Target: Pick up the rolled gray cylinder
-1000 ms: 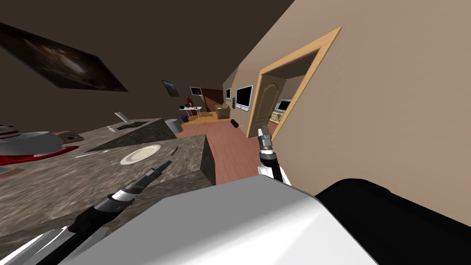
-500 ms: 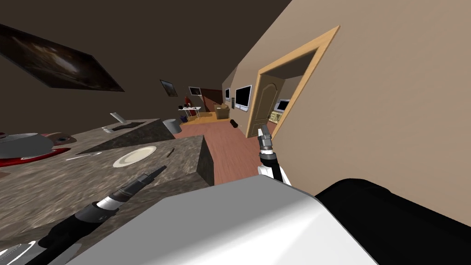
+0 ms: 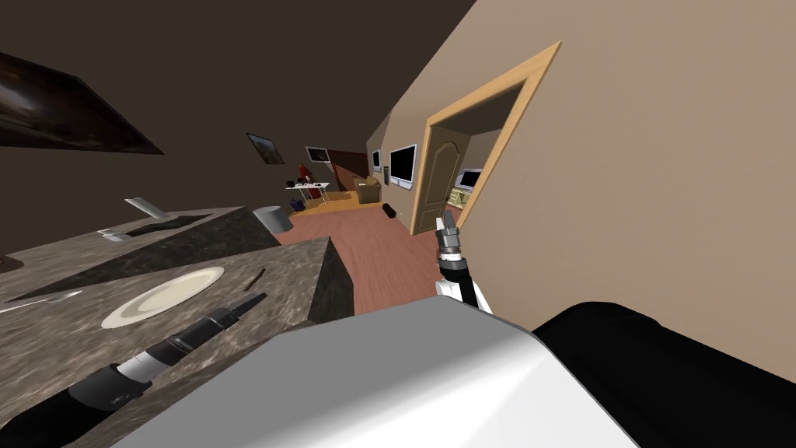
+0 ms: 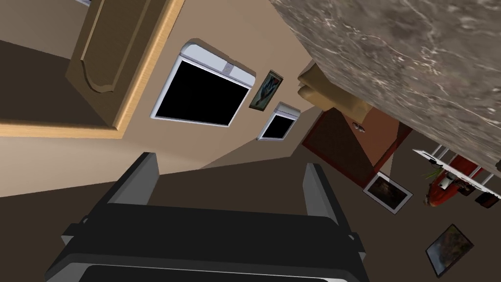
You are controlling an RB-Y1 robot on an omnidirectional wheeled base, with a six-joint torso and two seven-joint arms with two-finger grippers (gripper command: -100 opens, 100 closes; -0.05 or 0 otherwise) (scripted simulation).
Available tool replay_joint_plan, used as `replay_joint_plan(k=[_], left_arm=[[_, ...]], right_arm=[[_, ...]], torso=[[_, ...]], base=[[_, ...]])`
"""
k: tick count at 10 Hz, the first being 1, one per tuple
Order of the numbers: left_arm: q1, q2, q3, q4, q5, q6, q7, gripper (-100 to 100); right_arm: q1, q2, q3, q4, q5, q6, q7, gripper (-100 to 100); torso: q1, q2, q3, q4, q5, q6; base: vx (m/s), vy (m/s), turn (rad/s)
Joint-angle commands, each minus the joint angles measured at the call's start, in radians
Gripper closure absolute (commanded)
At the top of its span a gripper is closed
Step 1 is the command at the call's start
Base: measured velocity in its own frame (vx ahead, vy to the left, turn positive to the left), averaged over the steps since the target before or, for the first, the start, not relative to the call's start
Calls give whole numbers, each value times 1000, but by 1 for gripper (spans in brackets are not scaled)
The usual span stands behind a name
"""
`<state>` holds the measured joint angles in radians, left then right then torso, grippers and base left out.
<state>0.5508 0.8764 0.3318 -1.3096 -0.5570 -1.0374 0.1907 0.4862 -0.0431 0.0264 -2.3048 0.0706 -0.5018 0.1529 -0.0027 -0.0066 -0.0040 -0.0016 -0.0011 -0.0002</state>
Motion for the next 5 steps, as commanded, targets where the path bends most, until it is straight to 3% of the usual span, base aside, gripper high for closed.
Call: replay_joint_plan(k=[1, 2, 3, 4, 5], left_arm=[[20, 49, 11, 50, -29, -17, 10, -100], [20, 49, 11, 70, -29, -17, 10, -100], [34, 88, 15, 94, -54, -32, 13, -100], [34, 88, 15, 123, -54, -32, 13, -100], [48, 125, 17, 154, -78, -45, 16, -100]], right_arm=[[0, 0, 0, 0, 0, 0, 0, 0], [0, 0, 0, 0, 0, 0, 0, 0], [0, 0, 0, 0, 0, 0, 0, 0], [0, 0, 0, 0, 0, 0, 0, 0], [0, 0, 0, 0, 0, 0, 0, 0]], torso=[[0, 0, 0, 0, 0, 0], [0, -1, 0, 0, 0, 0], [1, 0, 0, 0, 0, 0], [2, -1, -1, 0, 0, 0], [3, 0, 0, 0, 1, 0]], base=[[142, -57, -106], [119, -32, -43], [154, -19, -86], [131, -6, -45], [152, 6, -81]])
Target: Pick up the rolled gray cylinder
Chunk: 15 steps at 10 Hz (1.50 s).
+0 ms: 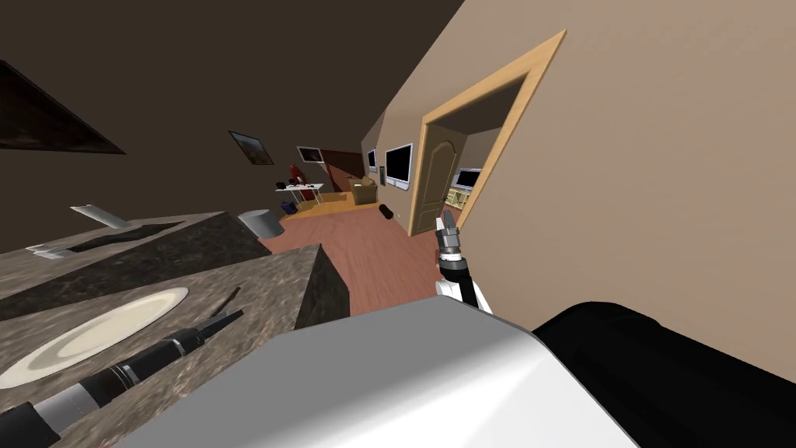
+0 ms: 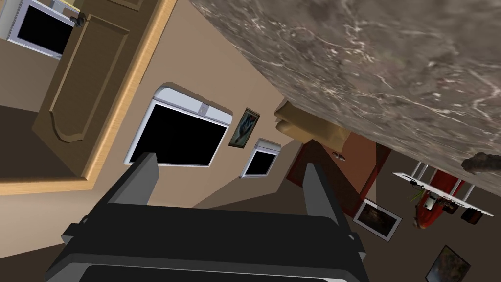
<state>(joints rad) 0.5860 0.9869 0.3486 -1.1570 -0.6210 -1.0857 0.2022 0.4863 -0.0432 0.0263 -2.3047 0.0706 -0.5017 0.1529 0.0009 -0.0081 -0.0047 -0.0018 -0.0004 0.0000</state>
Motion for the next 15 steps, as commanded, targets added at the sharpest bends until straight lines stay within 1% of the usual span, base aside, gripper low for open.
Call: replay_joint_plan(k=[1, 2, 3, 4, 5, 6, 7, 8, 9, 10, 11, 12, 13, 14, 15], left_arm=[[13, 14, 0, 39, -14, 3, 4, -100], [27, 49, -1, 75, -38, -7, 5, -100], [27, 49, -1, 99, -38, -7, 5, -100], [27, 49, -1, 99, -38, -7, 5, -100], [42, 82, -4, 128, -60, -16, 5, -100], [57, 112, -10, 180, -81, -23, 4, -100], [57, 112, -10, 189, -81, -23, 4, -100], [57, 112, -10, 206, -81, -23, 4, -100], [72, 138, -17, 238, -101, -27, 2, -100], [88, 161, -27, 293, -120, -30, -1, -100], [88, 161, -27, 282, -120, -30, -1, -100], [88, 161, -27, 295, -120, -30, -1, -100], [88, 161, -27, 319, -120, -30, -1, -100], [103, 181, -38, 347, -137, -31, -5, -100], [103, 181, -38, 369, -137, -31, -5, -100]], right_arm=[[0, 0, 0, 0, 0, 0, 0, 0], [0, 0, 0, 0, 0, 0, 0, 0], [0, 0, 0, 0, 0, 0, 0, 0], [0, 0, 0, 0, 0, 0, 0, 0], [0, 0, 0, 0, 0, 0, 0, 0], [0, 0, 0, 0, 0, 0, 0, 0], [0, 0, 0, 0, 0, 0, 0, 0], [0, 0, 0, 0, 0, 0, 0, 0], [0, 0, 0, 0, 0, 0, 0, 0], [0, 0, 0, 0, 0, 0, 0, 0], [0, 0, 0, 0, 0, 0, 0, 0], [0, 0, 0, 0, 0, 0, 0, 0], [0, 0, 0, 0, 0, 0, 0, 0], [0, 0, 0, 0, 0, 0, 0, 0], [0, 0, 0, 0, 0, 0, 0, 0]], torso=[[0, 0, 0, 0, 0, 0], [0, 1, 1, 0, 0, 0], [-1, 1, 0, 0, 0, 0], [-1, 2, 1, 0, 0, -1], [-1, 5, 3, 1, 0, -1], [0, 3, 2, 1, 0, 0], [1, -3, -2, -1, 0, 0], [0, -2, -2, -1, 0, 0], [-1, 3, 1, 0, 0, 0], [0, 3, 2, 1, 0, 0], [0, 0, 0, 0, 0, 0], [1, 0, 0, 0, 0, 0], [0, 4, 2, 1, 0, -1], [-1, 8, 5, 2, 0, -1], [-1, 7, 4, 1, 0, 0]], base=[[128, 9, -46], [141, -6, -85], [116, -3, -53], [53, -2, 5], [119, 11, -95], [235, 23, -148], [190, 9, -32], [70, 0, 18], [107, 13, -73], [185, 21, -147], [159, 35, -40], [68, 19, 10], [0, 0, 0], [70, 3, -83], [99, 17, -45]])
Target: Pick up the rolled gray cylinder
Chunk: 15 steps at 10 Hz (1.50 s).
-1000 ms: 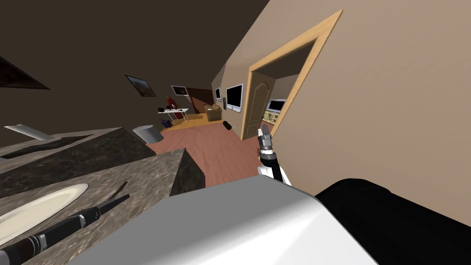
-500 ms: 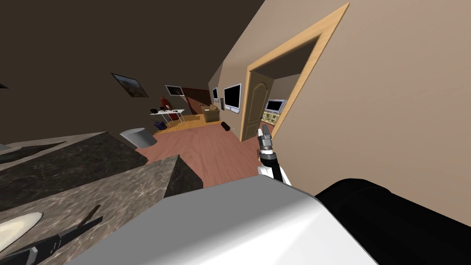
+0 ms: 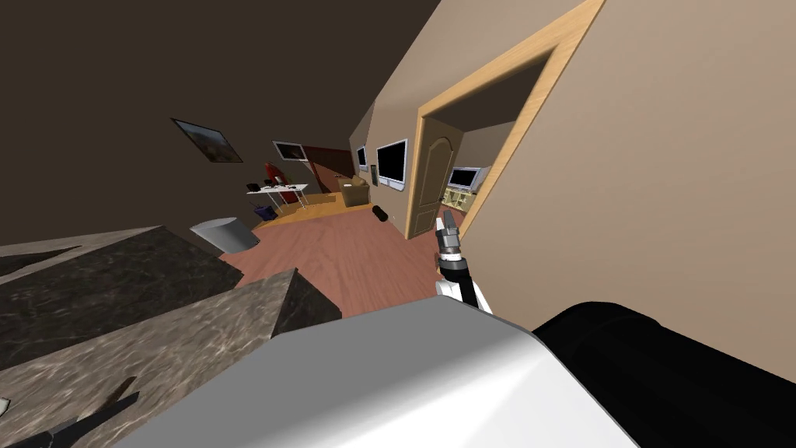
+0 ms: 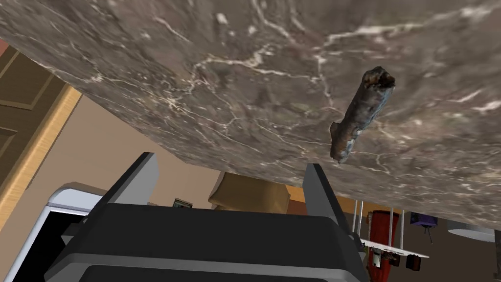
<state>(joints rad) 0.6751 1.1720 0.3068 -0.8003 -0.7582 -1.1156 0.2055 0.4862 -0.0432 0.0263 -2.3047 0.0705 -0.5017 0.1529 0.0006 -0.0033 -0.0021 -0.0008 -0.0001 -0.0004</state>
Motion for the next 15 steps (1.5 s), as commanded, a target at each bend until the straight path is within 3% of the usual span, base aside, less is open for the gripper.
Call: replay_joint_plan(k=[1, 3, 4, 6, 12, 15], left_arm=[[28, 11, -8, 50, -16, -1, -13, -100], [28, 11, -8, 60, -16, -1, -13, -100], [42, 22, -22, 104, -31, 1, -19, -100], [42, 22, -22, 104, -31, 1, -19, -100], [97, 22, -98, 264, -83, 16, -45, -100], [103, 17, -110, 281, -89, 19, -48, -100]], right_arm=[[0, 0, 0, 0, 0, 0, 0, 0], [0, 0, 0, 0, 0, 0, 0, 0], [0, 0, 0, 0, 0, 0, 0, 0], [0, 0, 0, 0, 0, 0, 0, 0], [0, 0, 0, 0, 0, 0, 0, 0], [0, 0, 0, 0, 0, 0, 0, 0]], torso=[[0, 0, 0, 0, 0, 0], [1, -1, -1, 0, 0, 0], [0, 2, 1, 0, 0, 0], [0, 0, 0, 0, 0, 0], [0, -2, -1, -1, 0, 0], [-1, 3, 1, 0, 0, 0]], base=[[130, 17, -67], [76, 27, -19], [85, 9, -75], [69, 16, -17], [116, 18, -71], [49, 8, -12]])
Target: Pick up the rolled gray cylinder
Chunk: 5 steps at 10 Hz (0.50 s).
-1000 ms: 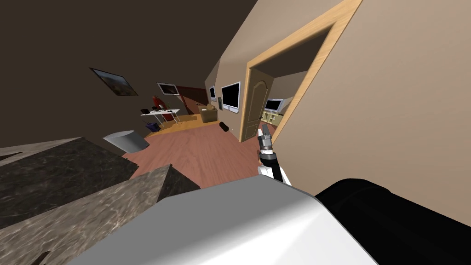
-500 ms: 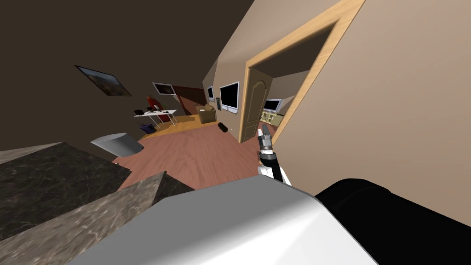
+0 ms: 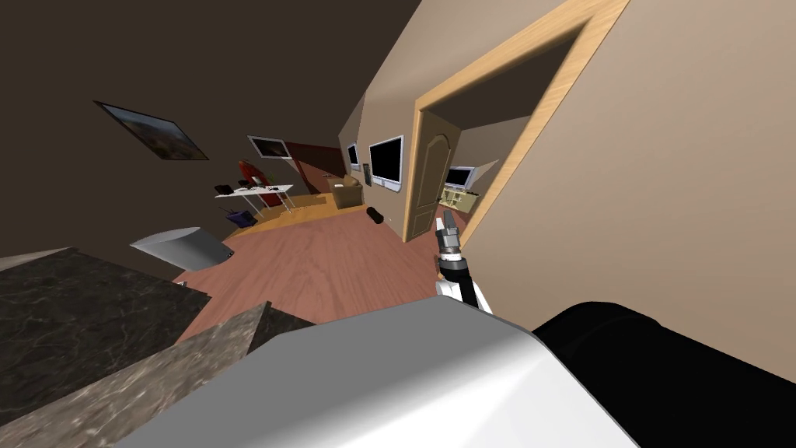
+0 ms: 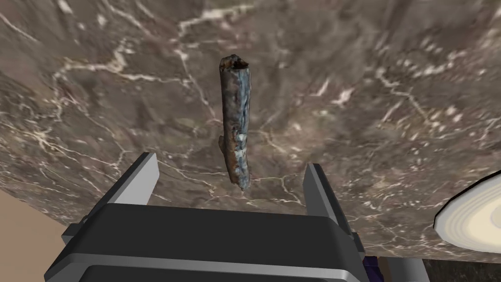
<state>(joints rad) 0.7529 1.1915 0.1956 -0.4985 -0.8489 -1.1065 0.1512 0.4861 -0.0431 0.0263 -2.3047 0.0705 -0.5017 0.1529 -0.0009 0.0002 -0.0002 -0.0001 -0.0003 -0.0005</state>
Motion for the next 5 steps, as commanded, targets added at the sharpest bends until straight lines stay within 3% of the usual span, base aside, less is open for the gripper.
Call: replay_joint_plan(k=[1, 2, 3, 4, 5], left_arm=[[30, -7, -7, -9, -2, 12, 3, -100], [27, -4, -2, -17, 0, 8, 4, -100], [31, -4, -2, -21, 0, 12, 7, 0], [16, -34, -22, -16, 2, 37, -5, -100], [6, -53, -35, -13, 4, 55, -14, -100]], right_arm=[[0, 0, 0, 0, 0, 0, 0, 0], [0, 0, 0, 0, 0, 0, 0, 0], [0, 0, 0, 0, 0, 0, 0, 0], [0, 0, 0, 0, 0, 0, 0, 0], [0, 0, 0, 0, 0, 0, 0, 0]], torso=[[0, 0, 0, 0, 0, 0], [0, 0, 0, 0, 0, 0], [0, 1, 0, 0, 0, 0], [0, 2, 1, 0, 0, 0], [1, 2, 1, 0, 0, 0]], base=[[51, 0, -51], [24, 1, -5], [0, 0, 0], [14, 25, -74], [30, 53, -93]])
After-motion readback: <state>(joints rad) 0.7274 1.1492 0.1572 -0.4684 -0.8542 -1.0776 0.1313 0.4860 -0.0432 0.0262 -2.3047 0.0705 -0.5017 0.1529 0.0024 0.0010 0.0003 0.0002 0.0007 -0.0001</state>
